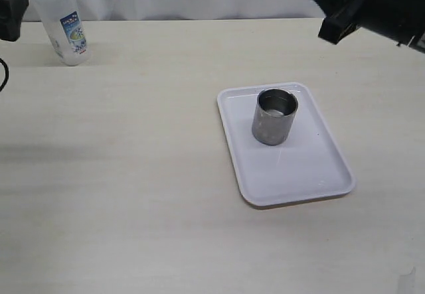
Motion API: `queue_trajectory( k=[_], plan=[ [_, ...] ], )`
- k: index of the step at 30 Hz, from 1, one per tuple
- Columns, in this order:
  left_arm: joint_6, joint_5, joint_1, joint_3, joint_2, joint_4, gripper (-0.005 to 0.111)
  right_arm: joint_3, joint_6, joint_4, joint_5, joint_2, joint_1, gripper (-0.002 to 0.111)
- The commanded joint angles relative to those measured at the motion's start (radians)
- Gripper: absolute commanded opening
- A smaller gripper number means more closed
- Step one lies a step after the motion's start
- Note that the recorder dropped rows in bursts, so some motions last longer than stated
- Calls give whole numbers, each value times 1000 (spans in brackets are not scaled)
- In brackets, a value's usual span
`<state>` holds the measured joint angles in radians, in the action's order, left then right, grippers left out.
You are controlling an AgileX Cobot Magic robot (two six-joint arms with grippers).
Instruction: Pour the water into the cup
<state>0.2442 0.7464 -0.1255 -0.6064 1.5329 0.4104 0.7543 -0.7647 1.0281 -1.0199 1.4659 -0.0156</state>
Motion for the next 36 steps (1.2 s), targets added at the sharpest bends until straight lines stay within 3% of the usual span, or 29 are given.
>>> queue_trajectory(
  k=[1,5,8,15,22,29,36],
  plan=[
    [18,-69,-1,52,-149,-1,99,-2,-154,33,160,-141,2,4],
    [64,-215,-1,96,-291,-1,99,-11,-253,96,292,-274,2,4],
    [99,-314,-1,139,-391,-3,99,-48,-261,107,298,-372,2,4],
    [210,-368,-1,226,-585,-3,99,-151,-267,107,316,-608,2,4],
    [262,-578,-1,233,-824,-3,99,-178,-267,107,319,-777,2,4],
    [262,-599,-1,233,-1007,-3,99,-178,-270,107,319,-877,2,4],
    [262,-599,-1,233,-1073,-3,99,-178,-270,107,315,-921,2,4]
  ],
)
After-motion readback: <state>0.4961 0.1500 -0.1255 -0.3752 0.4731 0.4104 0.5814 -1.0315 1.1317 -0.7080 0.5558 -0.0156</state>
